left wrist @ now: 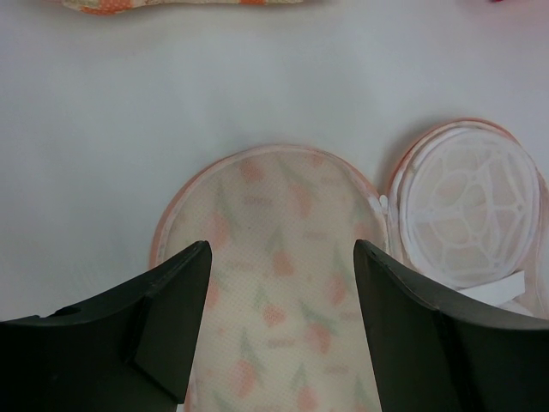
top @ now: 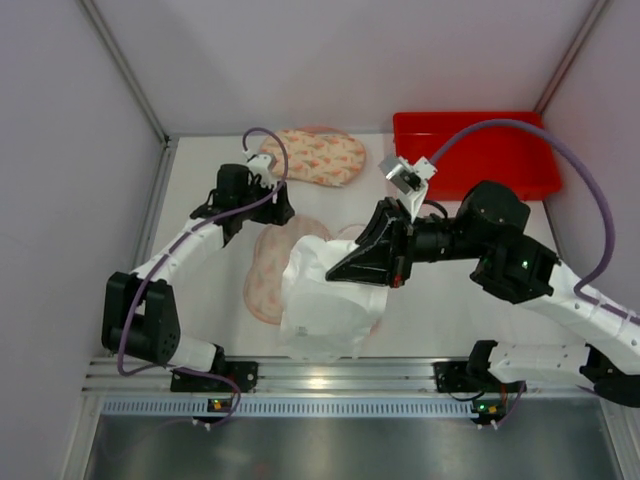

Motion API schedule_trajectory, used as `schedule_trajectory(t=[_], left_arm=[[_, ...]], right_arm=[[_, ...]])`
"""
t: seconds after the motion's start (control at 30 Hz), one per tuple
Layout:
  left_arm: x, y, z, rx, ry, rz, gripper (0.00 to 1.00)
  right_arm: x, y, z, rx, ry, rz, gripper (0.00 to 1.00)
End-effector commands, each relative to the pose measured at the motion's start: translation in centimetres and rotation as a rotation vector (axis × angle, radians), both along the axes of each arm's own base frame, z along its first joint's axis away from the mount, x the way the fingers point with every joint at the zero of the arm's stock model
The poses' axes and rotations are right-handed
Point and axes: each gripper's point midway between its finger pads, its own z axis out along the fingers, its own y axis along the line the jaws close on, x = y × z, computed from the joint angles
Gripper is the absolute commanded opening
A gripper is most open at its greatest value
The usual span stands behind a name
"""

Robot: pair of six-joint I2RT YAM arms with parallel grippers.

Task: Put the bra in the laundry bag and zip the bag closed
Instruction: Place the bra in the laundry bag.

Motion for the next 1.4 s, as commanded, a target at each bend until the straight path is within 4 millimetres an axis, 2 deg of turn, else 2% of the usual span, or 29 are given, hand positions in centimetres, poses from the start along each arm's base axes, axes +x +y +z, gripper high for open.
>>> schedule_trajectory(t=[0.0, 0.03, 0.1, 0.13, 0.17, 0.2, 0.27, 0.3, 0.37, 0.4, 0.47, 0.5, 0.63, 0.8, 1.03, 1.37], left_arm=[[1.6, -0.7, 1.9, -0.025, -0.061, -0.011, 0.73], [1.6, -0.8, 1.9, -0.032, -0.056, -0.015, 0.73], [1.7, -1.0, 0.9, -0.030, -0.031, -0.019, 0.73], [1.8, -1.0, 0.5, -0.028, -0.024, -0.018, 0.73], [2.0, -1.0, -0.3, -0.023, -0.006, -0.018, 0.73], [2.0, -1.0, -0.8, -0.021, 0.005, -0.016, 0.72], [2.1, -1.0, -1.8, -0.020, 0.035, -0.007, 0.71], [2.1, -1.0, -2.2, -0.020, 0.045, -0.005, 0.71], [2.0, -1.3, -2.8, -0.029, 0.068, -0.013, 0.71], [1.9, -1.3, -3.3, -0.031, 0.081, -0.012, 0.70], [1.7, -1.4, -3.7, -0.034, 0.095, -0.017, 0.70], [1.6, -1.5, -3.9, -0.035, 0.102, -0.019, 0.70], [1.3, -1.3, -4.9, -0.025, 0.125, -0.013, 0.70], [1.0, -1.1, -5.1, -0.023, 0.130, -0.012, 0.69], [1.0, -0.7, -5.3, -0.021, 0.133, -0.004, 0.69], [0.5, -0.2, -6.7, -0.023, 0.175, 0.013, 0.69]], right_arm=[[0.1, 0.4, -2.3, -0.024, 0.033, -0.013, 0.00], [0.5, 0.8, -4.4, -0.057, 0.051, -0.018, 0.00], [1.3, 0.8, -5.9, -0.065, 0.021, -0.051, 0.00], [1.9, 1.1, -7.7, -0.086, 0.016, -0.065, 0.00], [2.5, 0.9, -8.3, -0.085, -0.012, -0.084, 0.00], [4.1, 0.8, -9.9, -0.103, -0.011, -0.126, 0.00], [5.4, 0.6, -10.9, -0.100, -0.023, -0.139, 0.00], [7.3, 0.4, -11.9, -0.116, -0.015, -0.181, 0.00], [8.5, 0.1, -12.6, -0.122, -0.038, -0.184, 0.00], [10.1, -0.2, -13.1, -0.128, -0.047, -0.217, 0.00], [10.8, -0.3, -13.4, -0.127, -0.079, -0.202, 0.00], [11.9, -0.3, -13.7, -0.130, -0.083, -0.219, 0.00], [14.3, -0.2, -15.1, -0.153, -0.086, -0.233, 0.00], [17.7, -0.3, -17.9, -0.183, -0.060, -0.276, 0.00], [22.2, -0.6, -20.0, -0.201, -0.048, -0.343, 0.00], [28.2, -1.4, -24.9, -0.278, 0.031, -0.424, 0.00]])
